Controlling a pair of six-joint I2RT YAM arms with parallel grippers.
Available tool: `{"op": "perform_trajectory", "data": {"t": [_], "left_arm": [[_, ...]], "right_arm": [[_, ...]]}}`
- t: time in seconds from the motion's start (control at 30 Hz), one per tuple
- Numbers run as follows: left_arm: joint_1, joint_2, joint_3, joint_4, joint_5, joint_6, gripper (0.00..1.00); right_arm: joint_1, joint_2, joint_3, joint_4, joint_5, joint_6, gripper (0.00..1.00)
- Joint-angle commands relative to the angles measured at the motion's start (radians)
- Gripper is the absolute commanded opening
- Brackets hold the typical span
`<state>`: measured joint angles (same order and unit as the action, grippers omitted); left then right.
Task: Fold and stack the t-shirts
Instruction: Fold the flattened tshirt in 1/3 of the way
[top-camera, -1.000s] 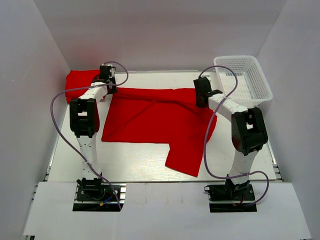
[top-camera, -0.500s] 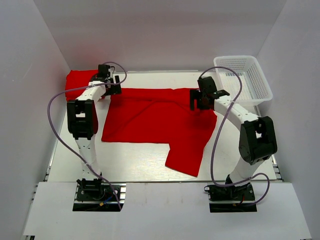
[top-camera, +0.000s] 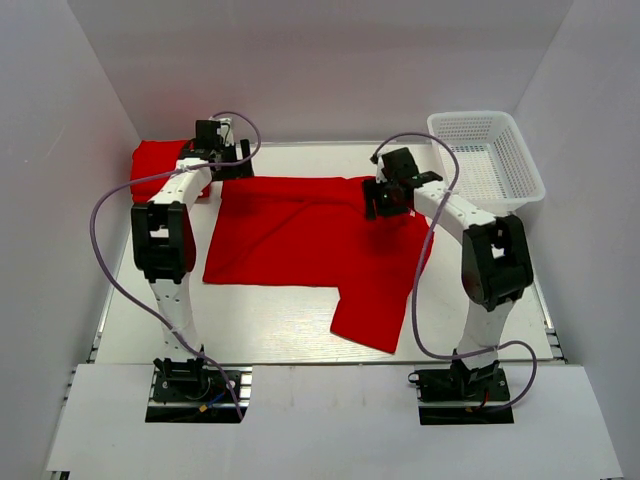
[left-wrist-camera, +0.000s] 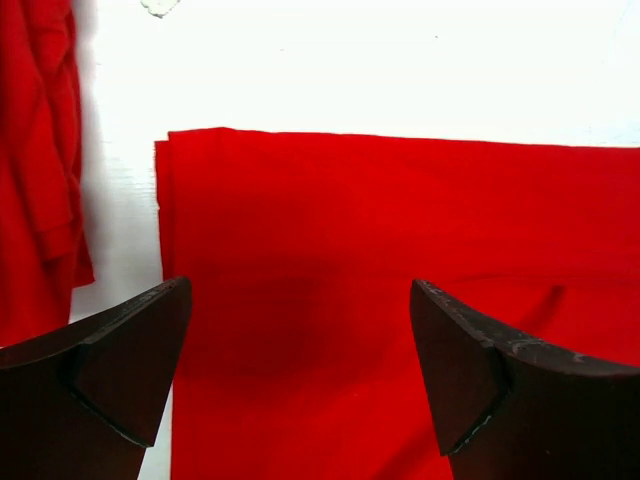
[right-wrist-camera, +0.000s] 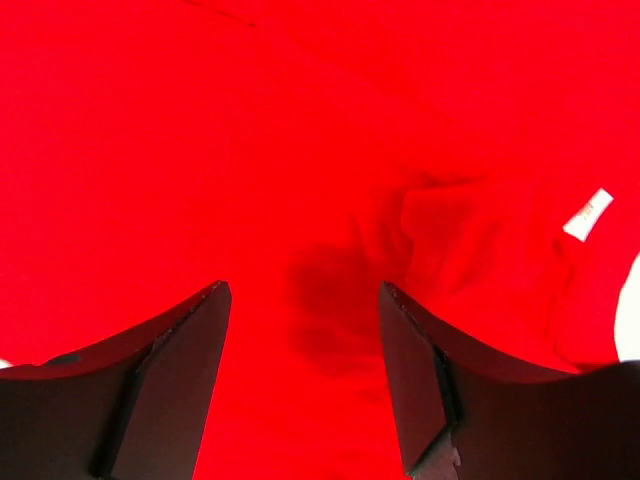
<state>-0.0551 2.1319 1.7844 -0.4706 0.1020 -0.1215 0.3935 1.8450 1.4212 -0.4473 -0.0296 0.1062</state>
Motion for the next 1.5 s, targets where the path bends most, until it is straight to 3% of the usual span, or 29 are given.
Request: {"op": "perform_trajectory", "data": {"t": [0.0, 0.23, 0.5, 0.53, 0.63, 0.77, 0.83, 0.87, 1.07, 1.2, 1.47], "left_arm": [[-0.005, -0.02, 0.013, -0.006, 0.024, 0.002, 1.0], [-0.014, -0.032, 0.004, -0.068, -0.061, -0.007, 1.0], [-0.014, -0.144, -0.098, -0.108, -0.15, -0.027, 1.0], [-0.014, -0.154, -0.117, -0.108, -0.177, -0.027, 1.0], [-0.014, -0.202, -0.161, -0.117, -0.189, -0.046, 1.0], [-0.014, -0.257, -0.2, -0.108, -0.189, -0.055, 1.0], [-0.014, -0.267, -0.214, -0.108, -0.2, -0.066, 1.0], [-0.014, -0.279, -0.214, -0.108, -0.2, -0.066, 1.0], [-0.014, -0.3, -0.223, -0.138, -0.22, -0.076, 1.0], [-0.014, -0.337, -0.264, -0.148, -0.22, -0.107, 1.0], [-0.014, -0.408, -0.336, -0.148, -0.24, -0.125, 1.0]], "right_arm": [[-0.005, 0.071, 0.056, -0.031, 0.061, -0.019, 0.66], [-0.007, 0.14, 0.077, -0.036, 0.117, 0.024, 0.51], [-0.007, 0.183, 0.084, -0.048, 0.189, 0.033, 0.51], [-0.008, 0.189, 0.084, -0.047, 0.2, 0.044, 0.43], [-0.01, 0.195, 0.085, -0.047, 0.209, 0.044, 0.39], [-0.008, 0.192, 0.087, -0.042, 0.201, 0.046, 0.11], [-0.01, 0.191, 0.09, -0.042, 0.201, 0.046, 0.13], [-0.01, 0.194, 0.088, -0.042, 0.188, 0.046, 0.21], [-0.011, 0.189, 0.081, -0.045, 0.184, 0.038, 0.23], [-0.008, 0.186, 0.067, -0.031, 0.178, 0.039, 0.0], [-0.007, 0.169, 0.058, -0.008, 0.129, 0.049, 0.0]]}}
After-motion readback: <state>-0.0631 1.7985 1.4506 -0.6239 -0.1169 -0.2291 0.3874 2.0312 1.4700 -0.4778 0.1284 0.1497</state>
